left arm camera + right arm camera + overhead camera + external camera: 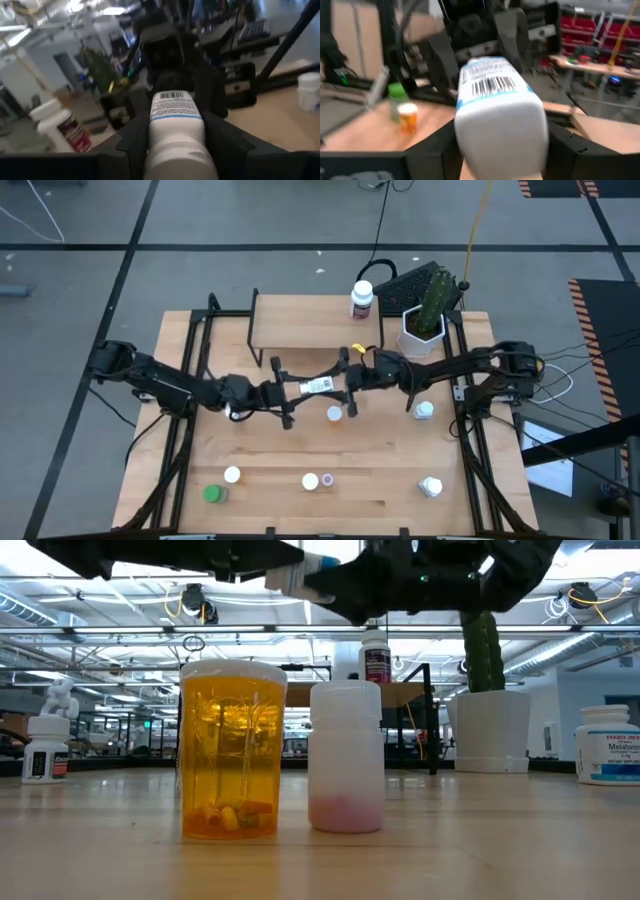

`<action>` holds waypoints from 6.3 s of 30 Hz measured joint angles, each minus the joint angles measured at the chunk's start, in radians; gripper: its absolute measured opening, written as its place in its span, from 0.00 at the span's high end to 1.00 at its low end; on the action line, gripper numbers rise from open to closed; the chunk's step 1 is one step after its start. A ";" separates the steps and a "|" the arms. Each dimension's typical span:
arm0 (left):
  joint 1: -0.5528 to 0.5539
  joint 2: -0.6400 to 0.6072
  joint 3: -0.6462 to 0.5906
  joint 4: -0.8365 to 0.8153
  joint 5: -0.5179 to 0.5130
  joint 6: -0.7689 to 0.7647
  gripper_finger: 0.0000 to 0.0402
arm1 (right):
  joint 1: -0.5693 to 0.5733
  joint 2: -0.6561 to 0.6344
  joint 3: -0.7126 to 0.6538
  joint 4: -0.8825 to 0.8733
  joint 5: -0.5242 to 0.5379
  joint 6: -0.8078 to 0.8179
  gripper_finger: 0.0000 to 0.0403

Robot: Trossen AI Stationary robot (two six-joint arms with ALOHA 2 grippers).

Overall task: Pick and place medicine bottles onto shelf by color
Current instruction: Put the top left white blue pill bottle on the shelf

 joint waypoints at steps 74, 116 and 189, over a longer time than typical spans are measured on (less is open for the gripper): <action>0.049 -0.100 0.185 -0.688 -0.060 -0.327 0.18 | -0.030 -0.006 -0.097 0.280 -0.027 0.017 0.64; 0.161 -0.030 0.185 -0.668 -0.001 -0.239 0.64 | -0.034 -0.158 0.055 -0.398 0.164 0.041 0.29; 0.167 -0.025 0.185 -0.664 0.109 -0.381 0.18 | -0.480 -0.270 0.038 -0.554 -0.039 -0.172 0.57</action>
